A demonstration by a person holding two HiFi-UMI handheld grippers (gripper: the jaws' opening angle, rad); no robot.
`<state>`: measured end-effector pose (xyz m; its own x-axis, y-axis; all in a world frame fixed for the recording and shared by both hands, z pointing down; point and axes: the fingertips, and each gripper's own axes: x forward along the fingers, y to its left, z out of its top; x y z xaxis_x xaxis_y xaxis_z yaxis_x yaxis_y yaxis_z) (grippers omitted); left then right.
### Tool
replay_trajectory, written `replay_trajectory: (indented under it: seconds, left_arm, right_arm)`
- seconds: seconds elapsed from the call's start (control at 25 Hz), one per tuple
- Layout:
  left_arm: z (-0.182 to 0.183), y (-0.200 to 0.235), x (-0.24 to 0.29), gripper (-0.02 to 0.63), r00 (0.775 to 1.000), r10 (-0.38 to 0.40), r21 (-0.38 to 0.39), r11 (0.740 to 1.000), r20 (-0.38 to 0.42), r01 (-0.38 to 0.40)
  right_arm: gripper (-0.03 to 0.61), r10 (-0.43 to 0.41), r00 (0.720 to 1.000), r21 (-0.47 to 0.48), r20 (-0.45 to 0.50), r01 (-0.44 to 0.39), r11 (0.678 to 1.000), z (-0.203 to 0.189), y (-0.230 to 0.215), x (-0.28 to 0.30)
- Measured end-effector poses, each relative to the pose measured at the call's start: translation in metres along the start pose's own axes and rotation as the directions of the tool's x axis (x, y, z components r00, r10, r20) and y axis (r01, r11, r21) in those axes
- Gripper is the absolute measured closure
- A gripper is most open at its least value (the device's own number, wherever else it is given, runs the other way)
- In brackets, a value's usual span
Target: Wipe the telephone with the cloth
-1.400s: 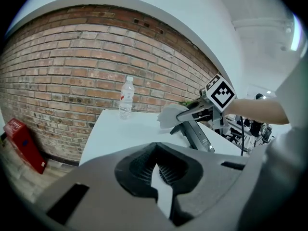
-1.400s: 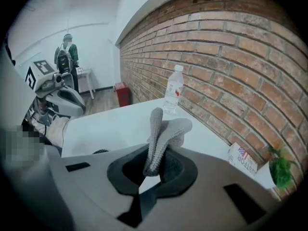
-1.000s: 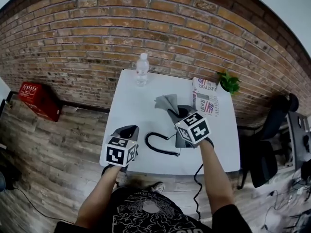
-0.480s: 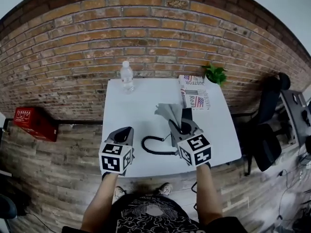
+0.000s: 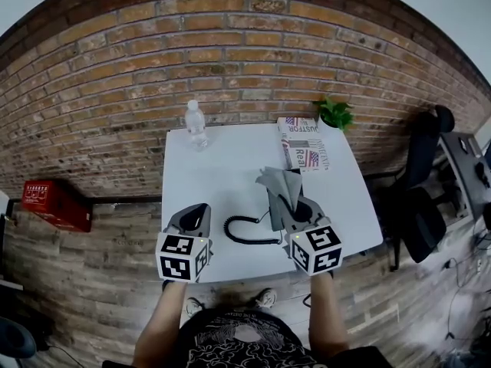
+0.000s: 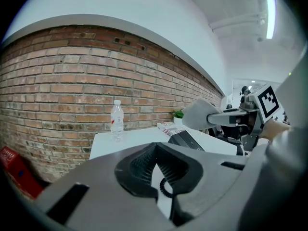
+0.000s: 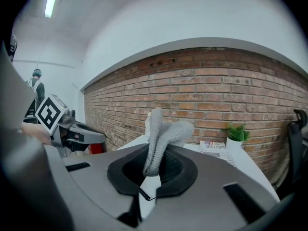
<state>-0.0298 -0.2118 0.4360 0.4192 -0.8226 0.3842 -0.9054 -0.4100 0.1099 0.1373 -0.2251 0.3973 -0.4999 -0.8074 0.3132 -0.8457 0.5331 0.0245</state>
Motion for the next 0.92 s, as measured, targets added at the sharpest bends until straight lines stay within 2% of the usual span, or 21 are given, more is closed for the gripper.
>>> replay_trajectory:
  seconds: [0.92]
  left_arm:
    - [-0.0014,-0.0043,0.0004,0.607,1.000,-0.002,0.002,1.000,-0.006,0.002]
  right_arm:
    - [0.568,0.044,0.999,0.020,0.010,-0.045,0.999,-0.0010,0.0092,0.0038]
